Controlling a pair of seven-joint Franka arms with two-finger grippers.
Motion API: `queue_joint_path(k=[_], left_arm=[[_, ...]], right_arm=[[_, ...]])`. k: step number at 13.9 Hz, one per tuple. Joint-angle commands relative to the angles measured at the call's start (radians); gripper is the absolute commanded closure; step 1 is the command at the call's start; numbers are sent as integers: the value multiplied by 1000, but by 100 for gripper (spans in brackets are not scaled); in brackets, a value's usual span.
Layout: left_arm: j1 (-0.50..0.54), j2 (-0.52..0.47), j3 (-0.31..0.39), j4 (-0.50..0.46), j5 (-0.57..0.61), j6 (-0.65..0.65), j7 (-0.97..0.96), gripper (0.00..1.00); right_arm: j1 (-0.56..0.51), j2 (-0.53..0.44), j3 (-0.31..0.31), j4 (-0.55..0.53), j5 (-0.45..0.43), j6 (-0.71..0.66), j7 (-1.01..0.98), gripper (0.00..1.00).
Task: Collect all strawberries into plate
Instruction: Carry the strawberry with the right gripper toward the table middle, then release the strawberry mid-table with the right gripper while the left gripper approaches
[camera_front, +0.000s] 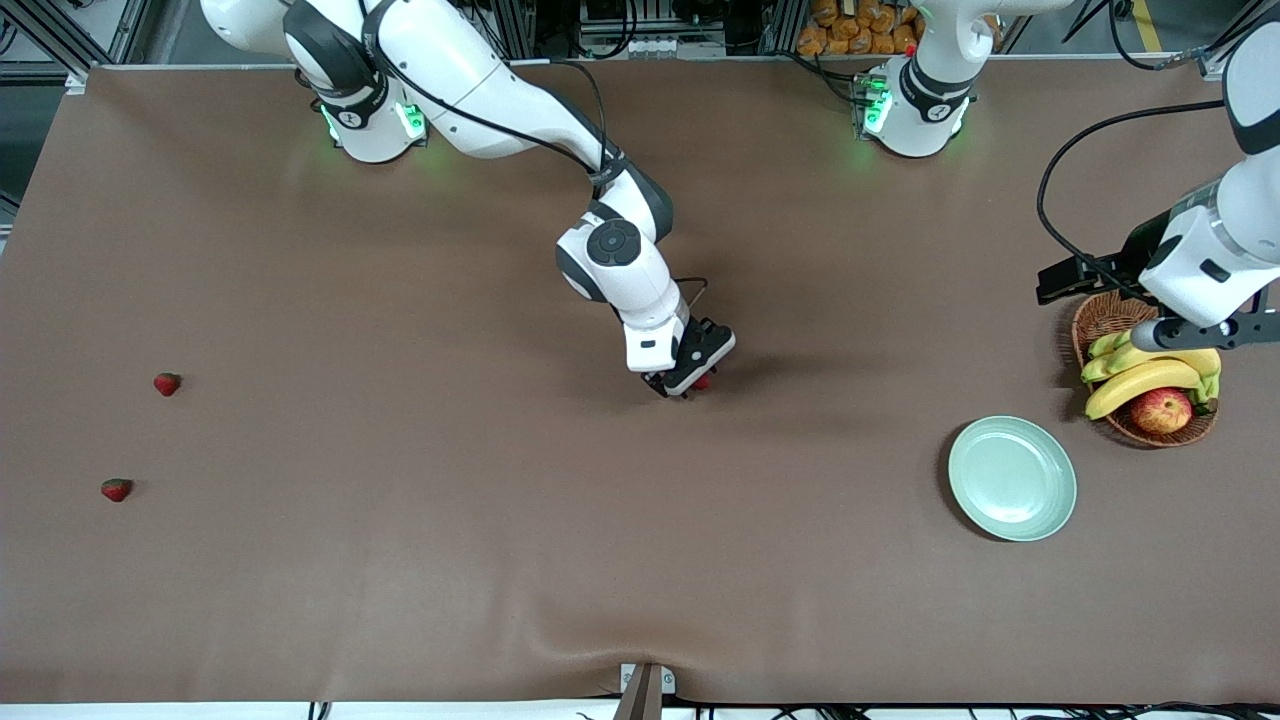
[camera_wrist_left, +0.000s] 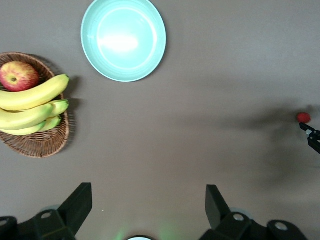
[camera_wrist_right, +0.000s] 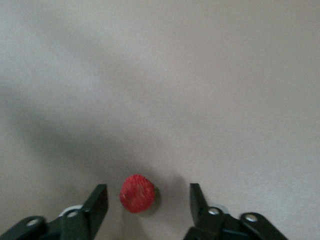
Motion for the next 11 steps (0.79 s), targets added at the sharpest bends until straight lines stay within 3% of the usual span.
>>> queue_joint_path(k=[1, 6, 11], left_arm=[[-5, 16, 2, 18, -23, 6, 14, 0], [-46, 88, 2, 36, -103, 55, -3, 0], [-172, 134, 3, 39, -101, 152, -114, 0]], right_arm=[[-14, -56, -4, -12, -7, -16, 26, 0], [-133, -261, -7, -196, -7, -22, 18, 0], [-325, -459, -7, -418, -7, -32, 10, 0]])
